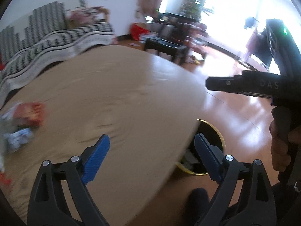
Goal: Collect trash
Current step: 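Return both tools to the table toward the remaining trash, then grasp the red plastic strip with the left tool while the right tool grasps the green-white box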
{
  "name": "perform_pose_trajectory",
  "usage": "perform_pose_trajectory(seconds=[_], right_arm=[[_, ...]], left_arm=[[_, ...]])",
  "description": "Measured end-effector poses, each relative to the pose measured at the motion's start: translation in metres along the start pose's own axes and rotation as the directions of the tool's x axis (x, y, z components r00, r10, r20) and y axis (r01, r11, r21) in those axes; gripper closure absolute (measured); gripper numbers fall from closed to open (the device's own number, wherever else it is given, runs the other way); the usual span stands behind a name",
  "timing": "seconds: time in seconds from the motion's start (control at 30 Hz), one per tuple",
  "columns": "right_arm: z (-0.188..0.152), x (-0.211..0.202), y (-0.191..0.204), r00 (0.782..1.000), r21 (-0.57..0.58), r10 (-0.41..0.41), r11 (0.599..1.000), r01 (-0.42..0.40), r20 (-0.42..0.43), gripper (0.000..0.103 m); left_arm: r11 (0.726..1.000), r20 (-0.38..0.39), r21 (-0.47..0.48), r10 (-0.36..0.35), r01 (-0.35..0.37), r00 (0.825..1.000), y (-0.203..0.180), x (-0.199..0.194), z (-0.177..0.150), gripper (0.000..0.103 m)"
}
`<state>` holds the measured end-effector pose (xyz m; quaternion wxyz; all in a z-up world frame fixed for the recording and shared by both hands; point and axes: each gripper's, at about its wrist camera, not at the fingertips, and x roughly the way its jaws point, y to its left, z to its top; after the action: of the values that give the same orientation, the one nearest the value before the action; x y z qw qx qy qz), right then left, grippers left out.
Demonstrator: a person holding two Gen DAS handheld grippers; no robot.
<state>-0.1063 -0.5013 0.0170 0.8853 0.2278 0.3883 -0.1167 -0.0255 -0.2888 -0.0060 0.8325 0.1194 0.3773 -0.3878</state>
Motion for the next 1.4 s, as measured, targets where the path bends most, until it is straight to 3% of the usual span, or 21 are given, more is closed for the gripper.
perform_pose_trajectory(seconds=[0.13,0.23,0.33,0.5,0.67,0.77,0.9,0.97,1.17,1.2,1.23,1.4], right_arm=[[0.008,0.027,0.068,0.995,-0.059,0.098,0.993,-0.099,-0.033,0.031],[0.007,0.046,0.123,0.985,-0.122,0.160,0.978,-0.166,-0.059,0.031],[0.000,0.065,0.179,0.972,-0.198,0.215,0.953,-0.230,-0.095,0.031],[-0.017,0.095,0.262,0.955,-0.339,0.261,0.893,-0.295,-0.145,0.031],[-0.032,0.120,0.338,0.945,-0.462,0.290,0.824,-0.328,-0.154,0.031],[-0.038,0.139,0.369,0.936,-0.491,0.302,0.797,-0.351,-0.179,0.032],[-0.035,0.168,0.393,0.925,-0.464,0.310,0.801,-0.378,-0.220,0.037],[-0.036,0.178,0.400,0.926,-0.467,0.302,0.801,-0.376,-0.228,0.044],[-0.041,0.204,0.414,0.926,-0.471,0.284,0.800,-0.371,-0.248,0.049],[-0.041,0.206,0.415,0.927,-0.470,0.285,0.801,-0.371,-0.246,0.053],[-0.040,0.207,0.415,0.925,-0.467,0.289,0.801,-0.374,-0.246,0.058],[-0.043,0.207,0.419,0.921,-0.472,0.297,0.793,-0.384,-0.251,0.062]], left_arm=[[0.990,0.009,-0.093,0.108,-0.107,0.994,0.064,-0.031,-0.015,0.013],[0.963,-0.005,-0.174,0.206,-0.204,0.979,0.115,-0.052,-0.037,0.013],[0.915,-0.048,-0.271,0.298,-0.299,0.953,0.169,-0.070,-0.059,0.013],[0.793,-0.132,-0.436,0.411,-0.425,0.902,0.246,-0.092,-0.093,0.013],[0.709,-0.175,-0.521,0.456,-0.475,0.873,0.293,-0.092,-0.105,0.013],[0.684,-0.207,-0.554,0.439,-0.474,0.874,0.311,-0.081,-0.109,0.014],[0.691,-0.216,-0.534,0.447,-0.488,0.868,0.313,-0.070,-0.108,0.018],[0.700,-0.208,-0.516,0.456,-0.493,0.865,0.310,-0.067,-0.106,0.026],[0.726,-0.190,-0.463,0.479,-0.508,0.857,0.296,-0.066,-0.106,0.076],[0.730,-0.186,-0.465,0.472,-0.501,0.862,0.298,-0.067,-0.106,0.089],[0.731,-0.185,-0.469,0.467,-0.496,0.865,0.298,-0.069,-0.108,0.093],[0.723,-0.193,-0.496,0.449,-0.481,0.873,0.303,-0.075,-0.113,0.096]])
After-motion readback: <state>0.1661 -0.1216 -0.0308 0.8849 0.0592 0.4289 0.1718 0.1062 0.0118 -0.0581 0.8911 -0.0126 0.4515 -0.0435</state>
